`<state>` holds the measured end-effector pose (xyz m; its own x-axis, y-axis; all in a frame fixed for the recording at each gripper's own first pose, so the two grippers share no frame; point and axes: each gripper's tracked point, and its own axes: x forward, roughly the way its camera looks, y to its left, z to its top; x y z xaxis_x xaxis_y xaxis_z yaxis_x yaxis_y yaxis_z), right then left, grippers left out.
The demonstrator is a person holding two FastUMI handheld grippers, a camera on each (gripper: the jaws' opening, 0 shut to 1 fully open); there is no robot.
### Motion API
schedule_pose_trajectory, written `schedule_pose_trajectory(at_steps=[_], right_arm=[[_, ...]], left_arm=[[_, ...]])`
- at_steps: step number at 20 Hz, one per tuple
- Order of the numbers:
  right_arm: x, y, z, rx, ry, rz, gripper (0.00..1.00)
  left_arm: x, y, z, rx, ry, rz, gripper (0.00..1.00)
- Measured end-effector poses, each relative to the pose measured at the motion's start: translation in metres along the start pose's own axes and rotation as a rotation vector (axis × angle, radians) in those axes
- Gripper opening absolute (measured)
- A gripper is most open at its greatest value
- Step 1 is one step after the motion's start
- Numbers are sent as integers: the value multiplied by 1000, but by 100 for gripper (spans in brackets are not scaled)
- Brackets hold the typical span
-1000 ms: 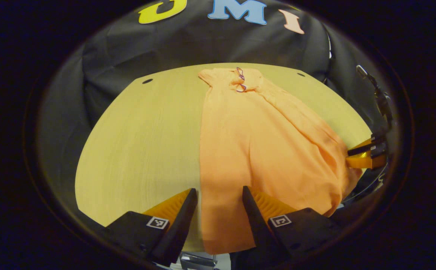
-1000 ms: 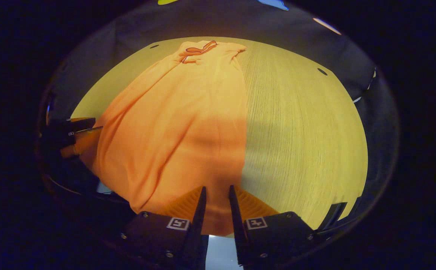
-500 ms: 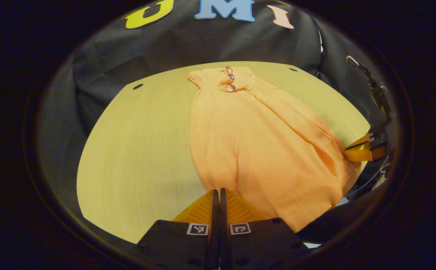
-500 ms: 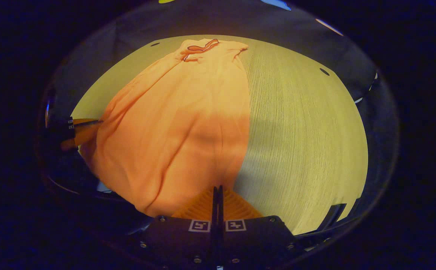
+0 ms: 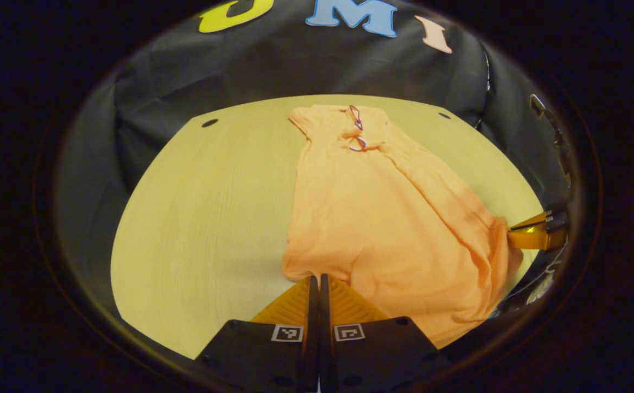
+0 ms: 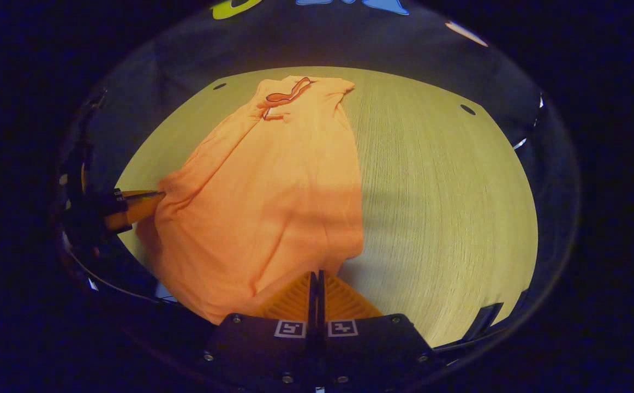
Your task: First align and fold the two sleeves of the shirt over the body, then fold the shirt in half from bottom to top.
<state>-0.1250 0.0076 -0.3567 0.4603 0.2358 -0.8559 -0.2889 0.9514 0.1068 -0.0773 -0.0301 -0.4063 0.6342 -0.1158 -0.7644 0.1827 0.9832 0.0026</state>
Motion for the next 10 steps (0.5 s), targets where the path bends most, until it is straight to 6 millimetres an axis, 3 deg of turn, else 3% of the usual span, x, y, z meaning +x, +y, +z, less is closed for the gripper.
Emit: schedule_pose_trajectory(at_steps=[5,10], right_arm=[[1,2,74,-25,-107,25,0],[21,-15,157,-42,-193,20,0]], left_arm=[[18,13,70,4,-80,-7,6],[48,25,143,35,-143,-16,6]])
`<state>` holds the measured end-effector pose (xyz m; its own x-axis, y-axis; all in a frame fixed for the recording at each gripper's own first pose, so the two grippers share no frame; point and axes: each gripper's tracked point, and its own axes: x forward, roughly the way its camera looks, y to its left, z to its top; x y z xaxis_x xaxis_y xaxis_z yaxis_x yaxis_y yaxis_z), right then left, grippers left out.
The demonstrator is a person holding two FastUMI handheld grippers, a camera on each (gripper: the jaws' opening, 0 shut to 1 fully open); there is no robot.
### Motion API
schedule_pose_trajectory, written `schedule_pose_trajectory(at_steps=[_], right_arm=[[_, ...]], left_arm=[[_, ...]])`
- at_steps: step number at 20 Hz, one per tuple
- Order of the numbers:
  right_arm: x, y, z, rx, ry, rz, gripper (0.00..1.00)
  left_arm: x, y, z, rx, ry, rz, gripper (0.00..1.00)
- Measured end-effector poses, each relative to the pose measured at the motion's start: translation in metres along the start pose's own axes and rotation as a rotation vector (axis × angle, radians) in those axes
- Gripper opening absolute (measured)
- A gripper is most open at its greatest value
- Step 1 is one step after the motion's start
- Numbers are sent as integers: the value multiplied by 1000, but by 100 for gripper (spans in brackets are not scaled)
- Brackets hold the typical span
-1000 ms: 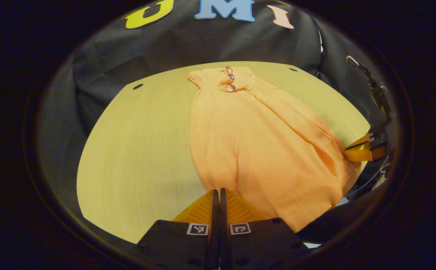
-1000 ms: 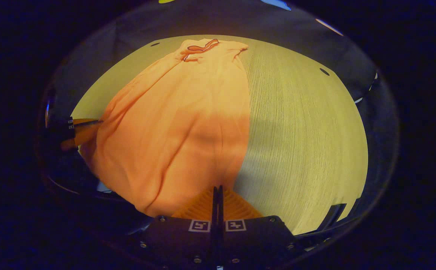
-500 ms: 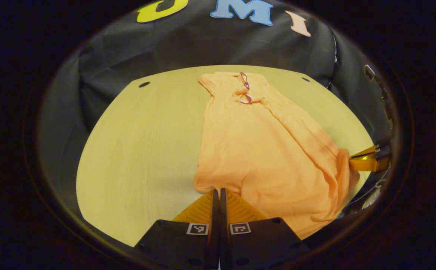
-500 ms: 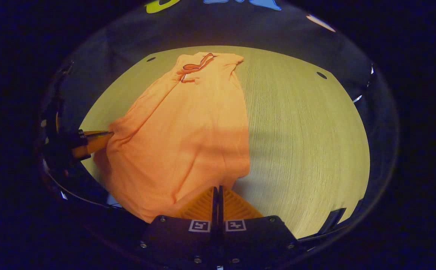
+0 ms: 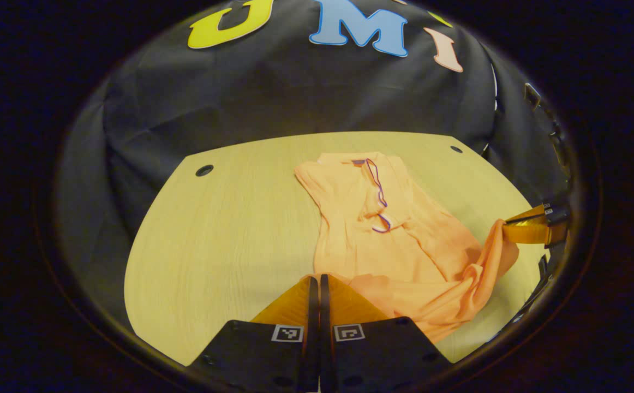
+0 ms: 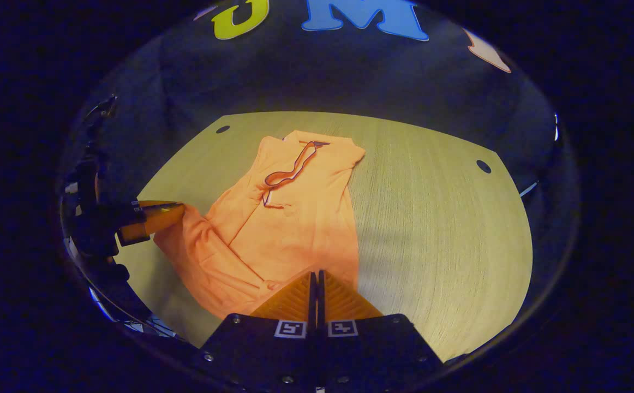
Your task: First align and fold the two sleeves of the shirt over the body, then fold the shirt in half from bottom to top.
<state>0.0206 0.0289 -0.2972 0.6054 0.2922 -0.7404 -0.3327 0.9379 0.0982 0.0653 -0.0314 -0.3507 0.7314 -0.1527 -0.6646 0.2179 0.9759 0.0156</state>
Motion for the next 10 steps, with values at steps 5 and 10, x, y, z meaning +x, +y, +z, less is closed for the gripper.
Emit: schedule_pose_trajectory(at_steps=[5,10], right_arm=[[35,-32,84,25,-91,-23,0],[74,-63,160,48,-171,-44,0]], left_arm=[[48,17,60,15,-52,6,6],[101,35,127,-45,-106,-2,6]])
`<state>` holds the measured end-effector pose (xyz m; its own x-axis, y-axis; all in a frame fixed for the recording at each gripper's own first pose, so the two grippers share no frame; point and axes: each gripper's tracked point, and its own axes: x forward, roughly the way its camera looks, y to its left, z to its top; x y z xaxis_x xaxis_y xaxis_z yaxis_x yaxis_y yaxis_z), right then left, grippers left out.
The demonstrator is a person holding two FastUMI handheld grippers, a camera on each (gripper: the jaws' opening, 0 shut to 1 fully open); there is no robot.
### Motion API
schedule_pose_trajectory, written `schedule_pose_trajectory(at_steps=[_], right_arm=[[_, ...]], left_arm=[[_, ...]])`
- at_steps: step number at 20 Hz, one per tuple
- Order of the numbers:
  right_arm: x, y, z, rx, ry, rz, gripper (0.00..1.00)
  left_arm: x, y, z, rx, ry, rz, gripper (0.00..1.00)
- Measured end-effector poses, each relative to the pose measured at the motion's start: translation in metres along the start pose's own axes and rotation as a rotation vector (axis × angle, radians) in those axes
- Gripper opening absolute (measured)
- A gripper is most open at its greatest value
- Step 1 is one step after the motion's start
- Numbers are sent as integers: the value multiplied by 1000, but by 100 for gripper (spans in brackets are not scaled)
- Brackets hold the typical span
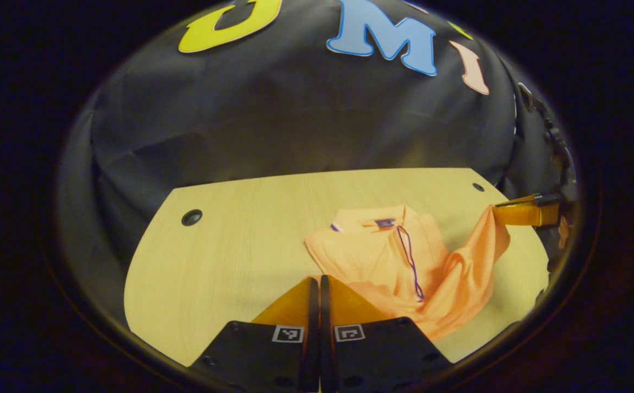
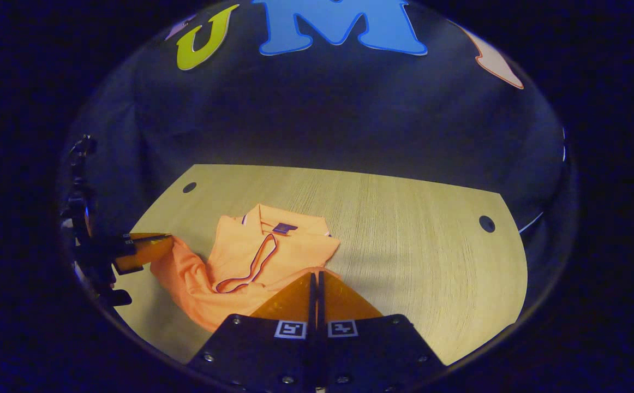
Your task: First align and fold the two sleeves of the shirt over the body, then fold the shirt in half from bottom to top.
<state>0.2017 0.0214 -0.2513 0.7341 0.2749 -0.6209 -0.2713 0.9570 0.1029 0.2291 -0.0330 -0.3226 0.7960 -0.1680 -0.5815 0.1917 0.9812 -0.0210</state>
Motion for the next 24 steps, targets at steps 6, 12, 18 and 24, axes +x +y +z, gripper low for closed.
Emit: schedule_pose_trajectory(at_steps=[6,12,18,24], right_arm=[[58,-33,63,30,-80,-50,0],[110,-64,82,135,-106,-81,0],[148,-81,62,141,-74,-115,0],[154,-77,52,129,-56,-108,2]], left_arm=[[71,36,70,-29,-84,29,8],[126,51,89,-20,-98,31,6],[162,49,69,-15,-74,28,6],[162,48,68,-51,-85,13,26]])
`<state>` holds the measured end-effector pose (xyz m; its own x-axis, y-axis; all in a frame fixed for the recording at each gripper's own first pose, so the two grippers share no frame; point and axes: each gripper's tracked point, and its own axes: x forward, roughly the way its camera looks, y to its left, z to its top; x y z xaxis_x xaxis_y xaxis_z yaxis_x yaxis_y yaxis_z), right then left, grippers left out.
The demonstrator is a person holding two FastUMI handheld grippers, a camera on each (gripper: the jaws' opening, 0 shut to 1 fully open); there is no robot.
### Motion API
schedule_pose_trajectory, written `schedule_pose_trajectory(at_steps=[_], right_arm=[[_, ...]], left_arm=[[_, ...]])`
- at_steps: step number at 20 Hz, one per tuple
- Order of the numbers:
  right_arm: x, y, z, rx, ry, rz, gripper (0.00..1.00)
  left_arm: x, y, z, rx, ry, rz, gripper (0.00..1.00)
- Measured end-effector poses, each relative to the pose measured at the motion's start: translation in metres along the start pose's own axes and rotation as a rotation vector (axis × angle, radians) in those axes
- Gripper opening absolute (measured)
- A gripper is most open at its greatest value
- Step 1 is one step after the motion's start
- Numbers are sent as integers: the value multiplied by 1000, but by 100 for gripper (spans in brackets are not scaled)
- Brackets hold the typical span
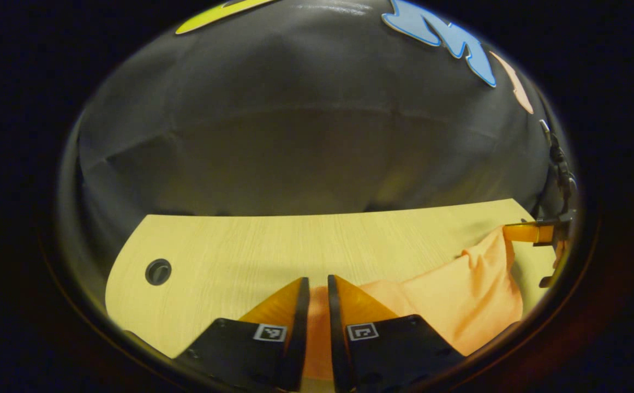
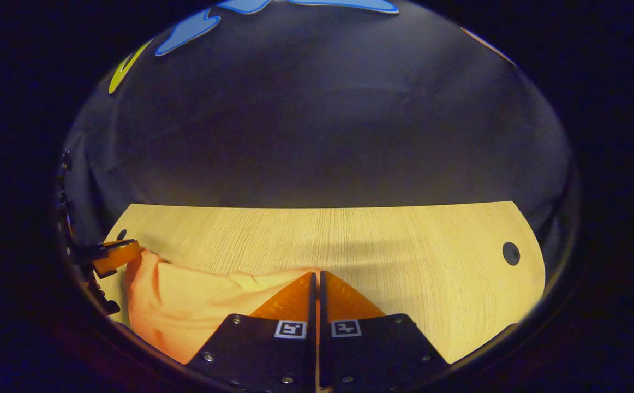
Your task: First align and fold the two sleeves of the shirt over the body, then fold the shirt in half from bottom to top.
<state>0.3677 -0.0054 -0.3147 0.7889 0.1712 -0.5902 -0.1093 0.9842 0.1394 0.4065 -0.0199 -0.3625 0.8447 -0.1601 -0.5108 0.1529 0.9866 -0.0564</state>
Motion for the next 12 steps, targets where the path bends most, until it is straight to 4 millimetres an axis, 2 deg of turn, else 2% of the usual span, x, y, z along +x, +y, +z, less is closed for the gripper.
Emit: schedule_pose_trajectory(at_steps=[1,2,3,4,5,6,9,11,12], right_arm=[[-4,2,0,7,-2,2,4],[-8,5,-1,12,-1,13,11],[-10,5,-3,11,1,6,41],[-9,2,-4,9,-1,2,49],[-15,3,-3,9,-6,3,49],[-25,6,-2,10,-8,4,49],[-52,13,2,8,-24,15,49],[-73,21,7,-2,-38,18,49],[-85,25,9,-7,-46,21,49]], left_arm=[[-3,1,3,-9,-10,3,25],[-7,-1,8,-21,-19,-3,30],[-11,0,12,-22,-26,2,40],[-15,0,14,-19,-29,9,51],[-20,2,17,-16,-33,18,61],[-27,2,23,-19,-42,22,54],[-52,-6,41,-40,-73,7,69],[-74,-11,50,-32,-92,7,73],[-84,-15,54,-27,-97,6,70]])
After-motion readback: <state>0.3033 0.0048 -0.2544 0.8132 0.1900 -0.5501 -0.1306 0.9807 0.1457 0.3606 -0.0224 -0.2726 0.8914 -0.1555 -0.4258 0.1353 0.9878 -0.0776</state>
